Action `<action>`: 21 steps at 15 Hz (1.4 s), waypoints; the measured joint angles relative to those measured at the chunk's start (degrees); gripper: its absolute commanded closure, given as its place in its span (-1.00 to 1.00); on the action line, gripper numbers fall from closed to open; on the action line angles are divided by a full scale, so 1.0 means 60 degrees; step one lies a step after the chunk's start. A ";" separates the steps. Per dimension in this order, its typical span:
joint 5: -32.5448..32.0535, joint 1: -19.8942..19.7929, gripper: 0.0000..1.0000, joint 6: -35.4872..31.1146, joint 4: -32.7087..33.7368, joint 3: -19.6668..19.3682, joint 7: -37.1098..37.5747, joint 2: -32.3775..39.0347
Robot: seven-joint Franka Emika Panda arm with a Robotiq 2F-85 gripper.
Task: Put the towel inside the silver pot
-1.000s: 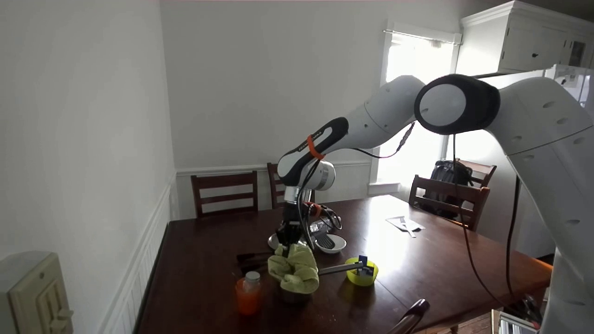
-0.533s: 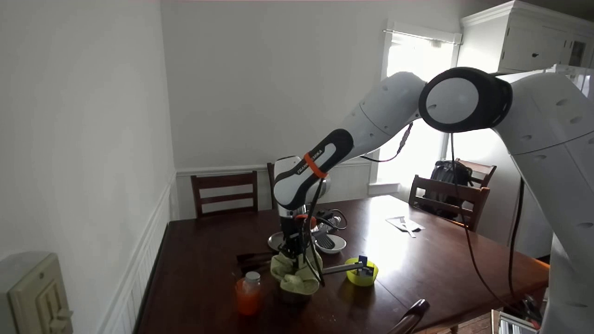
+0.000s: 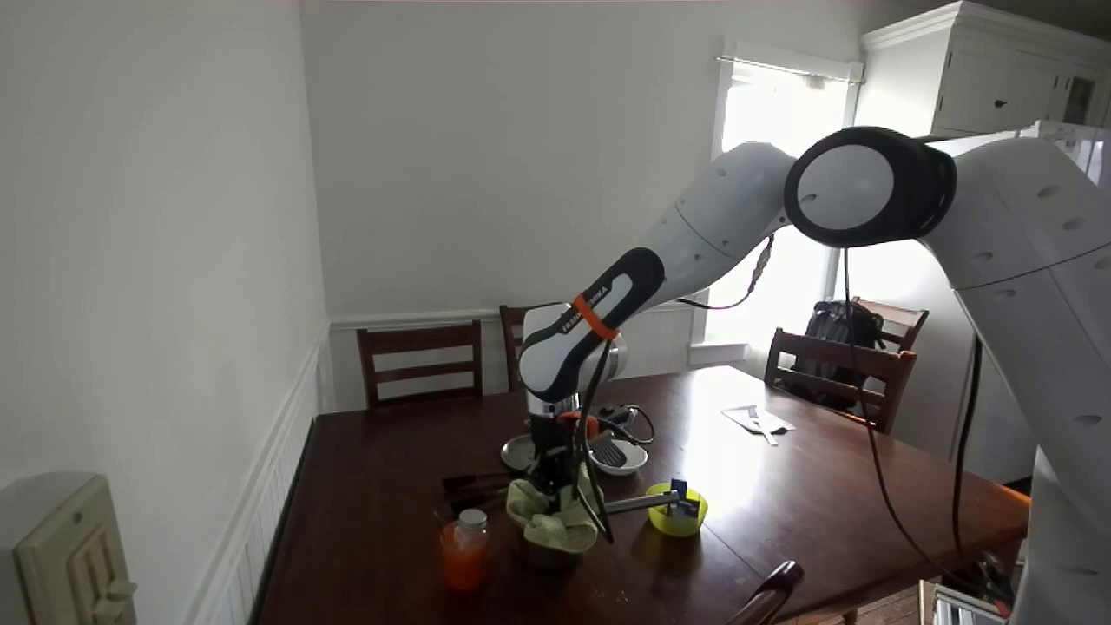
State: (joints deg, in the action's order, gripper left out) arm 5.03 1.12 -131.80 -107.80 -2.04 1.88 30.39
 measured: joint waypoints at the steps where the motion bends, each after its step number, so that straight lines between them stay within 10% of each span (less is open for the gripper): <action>1: -0.0045 0.0010 0.97 -0.0029 0.0003 -0.0010 0.0091 0.0003; 13: 0.0096 0.0072 0.97 -0.1834 0.0542 0.0460 0.0561 0.1368; 14: 0.0096 0.0071 0.38 -0.1754 0.0593 0.0464 0.0563 0.1387; 21: 0.0096 0.0050 -0.45 -0.1514 0.0585 0.0444 0.0563 0.1048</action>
State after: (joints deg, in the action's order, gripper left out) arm 5.60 1.41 -140.88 -104.30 0.62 5.25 36.67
